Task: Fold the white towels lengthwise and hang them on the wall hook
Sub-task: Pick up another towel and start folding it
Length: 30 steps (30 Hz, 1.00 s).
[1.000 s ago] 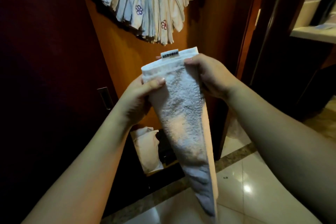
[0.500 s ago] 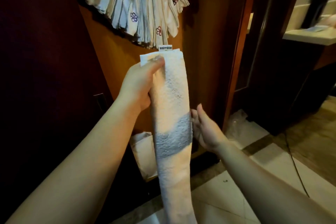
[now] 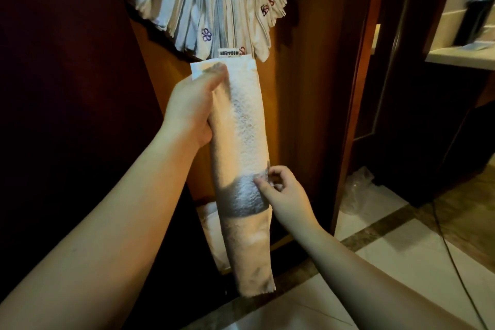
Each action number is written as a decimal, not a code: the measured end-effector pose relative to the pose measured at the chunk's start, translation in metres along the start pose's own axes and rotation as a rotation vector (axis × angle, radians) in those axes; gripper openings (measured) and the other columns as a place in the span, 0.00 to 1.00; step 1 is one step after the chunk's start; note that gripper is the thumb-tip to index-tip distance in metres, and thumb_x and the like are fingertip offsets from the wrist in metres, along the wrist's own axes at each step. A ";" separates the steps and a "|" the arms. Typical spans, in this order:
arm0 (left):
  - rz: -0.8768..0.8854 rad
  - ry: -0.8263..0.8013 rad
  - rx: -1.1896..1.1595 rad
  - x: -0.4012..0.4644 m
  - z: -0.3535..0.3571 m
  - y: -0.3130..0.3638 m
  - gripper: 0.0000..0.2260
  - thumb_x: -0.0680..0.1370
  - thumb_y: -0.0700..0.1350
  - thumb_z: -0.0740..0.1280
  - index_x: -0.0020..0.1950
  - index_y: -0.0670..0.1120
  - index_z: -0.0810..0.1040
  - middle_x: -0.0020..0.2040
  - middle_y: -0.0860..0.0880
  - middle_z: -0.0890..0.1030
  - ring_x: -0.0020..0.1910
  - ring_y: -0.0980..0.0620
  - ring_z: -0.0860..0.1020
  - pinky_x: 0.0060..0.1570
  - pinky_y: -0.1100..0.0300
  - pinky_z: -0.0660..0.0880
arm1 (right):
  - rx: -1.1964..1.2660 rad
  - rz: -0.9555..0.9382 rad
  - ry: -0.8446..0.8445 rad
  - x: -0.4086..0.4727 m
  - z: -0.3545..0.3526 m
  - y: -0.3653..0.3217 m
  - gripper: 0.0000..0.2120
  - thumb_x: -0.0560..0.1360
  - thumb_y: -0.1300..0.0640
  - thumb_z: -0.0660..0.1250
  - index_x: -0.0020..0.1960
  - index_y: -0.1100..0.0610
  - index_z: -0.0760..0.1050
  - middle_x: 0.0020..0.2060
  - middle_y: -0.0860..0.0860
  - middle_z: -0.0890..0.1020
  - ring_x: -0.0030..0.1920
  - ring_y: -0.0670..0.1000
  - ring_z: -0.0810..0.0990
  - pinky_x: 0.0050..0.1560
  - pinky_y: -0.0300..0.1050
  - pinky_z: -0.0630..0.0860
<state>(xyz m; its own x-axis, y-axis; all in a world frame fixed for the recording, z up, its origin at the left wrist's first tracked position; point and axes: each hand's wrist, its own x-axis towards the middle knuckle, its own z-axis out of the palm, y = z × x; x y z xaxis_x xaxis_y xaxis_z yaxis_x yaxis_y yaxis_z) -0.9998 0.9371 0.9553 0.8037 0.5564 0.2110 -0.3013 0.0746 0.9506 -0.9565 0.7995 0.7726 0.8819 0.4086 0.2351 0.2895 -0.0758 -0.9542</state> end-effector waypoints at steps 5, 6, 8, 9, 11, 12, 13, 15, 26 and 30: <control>0.068 -0.012 0.017 0.010 -0.006 0.007 0.03 0.80 0.43 0.68 0.51 0.46 0.81 0.42 0.49 0.87 0.44 0.51 0.86 0.38 0.58 0.80 | -0.093 -0.043 -0.003 0.007 -0.005 -0.008 0.09 0.79 0.44 0.66 0.47 0.49 0.72 0.42 0.51 0.82 0.44 0.52 0.81 0.46 0.52 0.77; 0.081 -0.012 0.024 0.012 -0.008 0.009 0.03 0.80 0.43 0.68 0.50 0.47 0.81 0.42 0.50 0.87 0.43 0.51 0.86 0.39 0.58 0.80 | -0.079 -0.061 -0.004 0.007 -0.006 -0.009 0.09 0.79 0.43 0.64 0.48 0.48 0.71 0.43 0.53 0.82 0.45 0.54 0.81 0.46 0.55 0.77; 0.104 -0.018 0.033 0.015 -0.010 0.011 0.03 0.80 0.42 0.68 0.49 0.46 0.81 0.41 0.50 0.87 0.43 0.52 0.85 0.41 0.58 0.81 | -0.083 -0.109 -0.006 0.005 -0.009 -0.009 0.13 0.79 0.38 0.60 0.50 0.47 0.68 0.43 0.57 0.82 0.44 0.58 0.81 0.44 0.60 0.77; 0.108 -0.021 0.030 0.017 -0.010 0.011 0.03 0.80 0.41 0.68 0.49 0.46 0.81 0.42 0.49 0.86 0.42 0.52 0.85 0.43 0.57 0.81 | -0.093 -0.129 -0.005 0.003 -0.011 -0.010 0.14 0.78 0.37 0.59 0.50 0.47 0.67 0.42 0.57 0.81 0.42 0.57 0.81 0.42 0.60 0.76; 0.096 -0.015 0.012 0.019 -0.010 0.013 0.02 0.80 0.42 0.68 0.49 0.45 0.81 0.42 0.49 0.86 0.42 0.51 0.85 0.47 0.56 0.82 | -0.077 -0.154 0.024 0.003 -0.014 -0.015 0.12 0.78 0.38 0.57 0.49 0.47 0.66 0.38 0.54 0.78 0.36 0.51 0.77 0.38 0.55 0.73; 0.084 -0.011 0.007 0.021 -0.011 0.014 0.02 0.79 0.42 0.69 0.49 0.45 0.81 0.42 0.48 0.86 0.43 0.50 0.85 0.49 0.54 0.82 | -0.060 -0.164 0.045 0.003 -0.016 -0.018 0.12 0.77 0.39 0.57 0.48 0.47 0.66 0.37 0.51 0.76 0.34 0.47 0.74 0.36 0.51 0.71; 0.072 -0.010 0.004 0.022 -0.010 0.015 0.02 0.79 0.43 0.69 0.49 0.45 0.81 0.43 0.48 0.86 0.43 0.49 0.85 0.51 0.53 0.82 | -0.050 -0.174 0.070 0.004 -0.019 -0.020 0.11 0.77 0.39 0.57 0.48 0.47 0.66 0.36 0.49 0.74 0.33 0.44 0.72 0.35 0.46 0.69; 0.043 0.003 -0.005 0.024 -0.010 0.017 0.03 0.78 0.44 0.70 0.50 0.44 0.82 0.45 0.46 0.86 0.46 0.47 0.85 0.55 0.49 0.81 | -0.024 -0.214 0.119 0.006 -0.024 -0.025 0.11 0.77 0.40 0.58 0.47 0.47 0.66 0.36 0.47 0.73 0.32 0.41 0.70 0.34 0.41 0.67; -0.055 0.021 -0.163 0.032 -0.006 0.015 0.06 0.80 0.42 0.68 0.43 0.46 0.79 0.38 0.49 0.86 0.40 0.51 0.85 0.46 0.56 0.82 | -0.128 -0.282 0.202 0.009 -0.060 -0.049 0.16 0.74 0.36 0.66 0.47 0.47 0.67 0.34 0.46 0.74 0.29 0.40 0.71 0.32 0.36 0.65; -0.116 0.034 -0.217 0.046 0.002 0.015 0.03 0.80 0.41 0.68 0.47 0.43 0.79 0.38 0.46 0.86 0.39 0.48 0.85 0.39 0.55 0.82 | 0.190 0.066 -0.364 0.025 -0.074 -0.046 0.40 0.55 0.33 0.80 0.59 0.53 0.74 0.48 0.48 0.86 0.48 0.42 0.83 0.49 0.40 0.79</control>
<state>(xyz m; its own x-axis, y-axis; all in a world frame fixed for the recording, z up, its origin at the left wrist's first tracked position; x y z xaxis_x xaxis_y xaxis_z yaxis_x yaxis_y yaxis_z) -0.9660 0.9621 0.9799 0.8229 0.5607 0.0918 -0.3139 0.3140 0.8961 -0.9206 0.7461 0.8355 0.6970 0.7063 0.1242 0.1330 0.0429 -0.9902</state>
